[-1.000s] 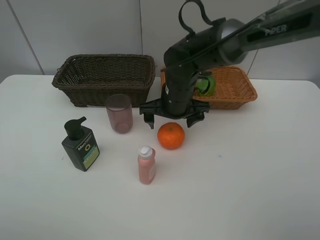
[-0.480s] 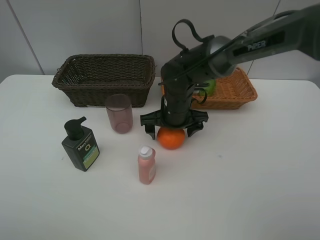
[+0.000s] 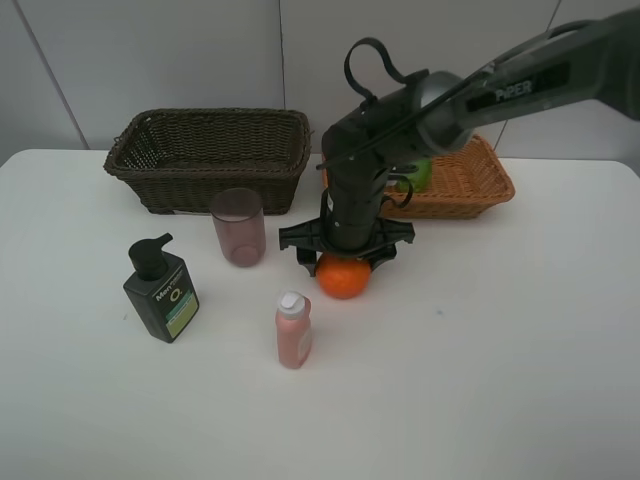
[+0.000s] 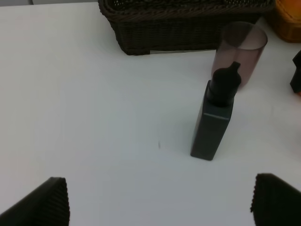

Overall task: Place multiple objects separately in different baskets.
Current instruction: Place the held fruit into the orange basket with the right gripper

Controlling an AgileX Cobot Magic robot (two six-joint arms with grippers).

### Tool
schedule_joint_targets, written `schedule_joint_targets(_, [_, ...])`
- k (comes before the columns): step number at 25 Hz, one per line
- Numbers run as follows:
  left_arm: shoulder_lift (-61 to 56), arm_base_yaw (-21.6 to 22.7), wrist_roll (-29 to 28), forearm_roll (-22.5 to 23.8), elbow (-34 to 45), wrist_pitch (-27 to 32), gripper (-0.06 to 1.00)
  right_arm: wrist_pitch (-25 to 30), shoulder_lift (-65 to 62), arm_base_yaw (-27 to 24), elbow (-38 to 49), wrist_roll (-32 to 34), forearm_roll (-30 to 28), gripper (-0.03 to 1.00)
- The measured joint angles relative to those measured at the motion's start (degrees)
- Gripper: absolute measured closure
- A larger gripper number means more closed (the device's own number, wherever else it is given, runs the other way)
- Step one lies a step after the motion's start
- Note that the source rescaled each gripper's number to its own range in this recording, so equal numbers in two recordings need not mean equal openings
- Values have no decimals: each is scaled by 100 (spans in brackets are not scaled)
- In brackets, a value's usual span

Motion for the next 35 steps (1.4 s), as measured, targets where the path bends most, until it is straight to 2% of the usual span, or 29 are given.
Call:
schedule_joint_targets(20, [0,0,0,0,0,0,-6,117,-122,0,-50,-61,61,61])
schedule_joint_targets(24, [0,0,0,0,0,0,-6,757,-273,0,-504,-564,61,61])
schedule_joint_targets(29, [0,0,0,0,0,0,-6,1845,-302,-99,-1336,-1581,148,61])
schedule_joint_targets(35, [0,0,0,0,0,0,-6,2375,-302,-638,-2080,-2262,393,61])
